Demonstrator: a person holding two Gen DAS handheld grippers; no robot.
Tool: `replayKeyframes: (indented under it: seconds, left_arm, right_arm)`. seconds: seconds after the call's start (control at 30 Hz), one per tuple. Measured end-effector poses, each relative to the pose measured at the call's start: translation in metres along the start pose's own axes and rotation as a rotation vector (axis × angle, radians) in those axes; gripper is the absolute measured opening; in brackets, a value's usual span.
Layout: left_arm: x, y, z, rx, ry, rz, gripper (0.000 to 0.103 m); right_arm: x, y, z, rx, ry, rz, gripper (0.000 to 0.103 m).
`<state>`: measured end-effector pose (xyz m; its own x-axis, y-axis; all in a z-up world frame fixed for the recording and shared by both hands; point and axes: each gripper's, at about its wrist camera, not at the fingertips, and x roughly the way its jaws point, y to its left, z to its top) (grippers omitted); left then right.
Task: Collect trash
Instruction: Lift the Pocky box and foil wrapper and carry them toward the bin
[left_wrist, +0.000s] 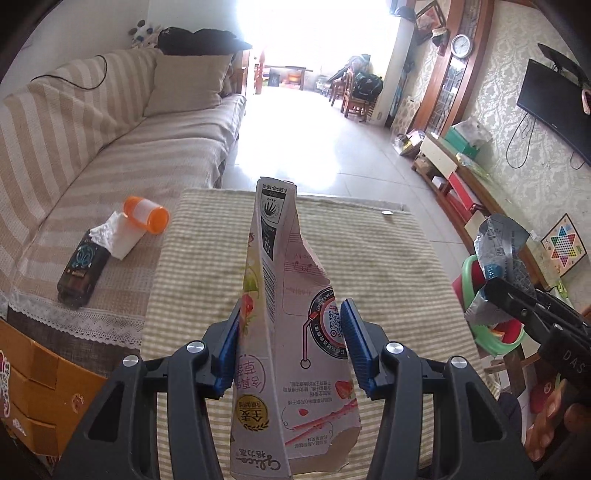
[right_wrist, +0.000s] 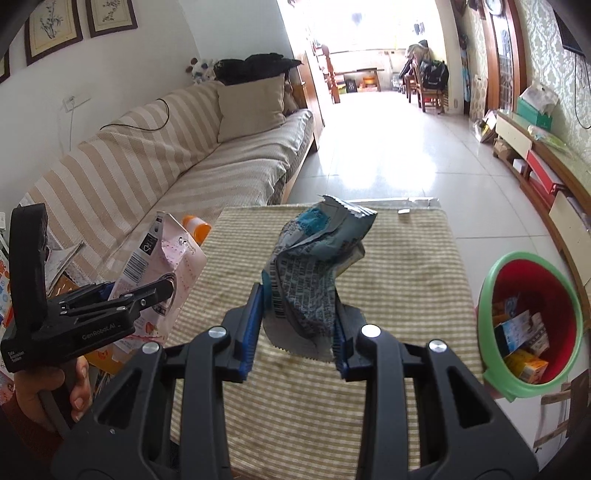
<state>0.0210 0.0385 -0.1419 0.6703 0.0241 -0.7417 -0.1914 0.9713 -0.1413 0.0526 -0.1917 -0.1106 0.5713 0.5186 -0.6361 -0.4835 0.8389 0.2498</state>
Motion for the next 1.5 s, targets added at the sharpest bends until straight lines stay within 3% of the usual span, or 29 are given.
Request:
replayKeyframes:
  seconds: [0.5,1.5]
  left_arm:
    - [-0.015,-0.059,0.016,0.063,-0.054,-0.077,0.048]
    - [0.004,-0.149,0.046,0.201,-0.069,-0.190,0.048]
  right_arm:
    - [-0.043,-0.032,0.008,0.028,-0.103,-0.091,0.033]
    - [-0.062,-0.109,-0.008,0.172,-0.119,-0.243,0.033]
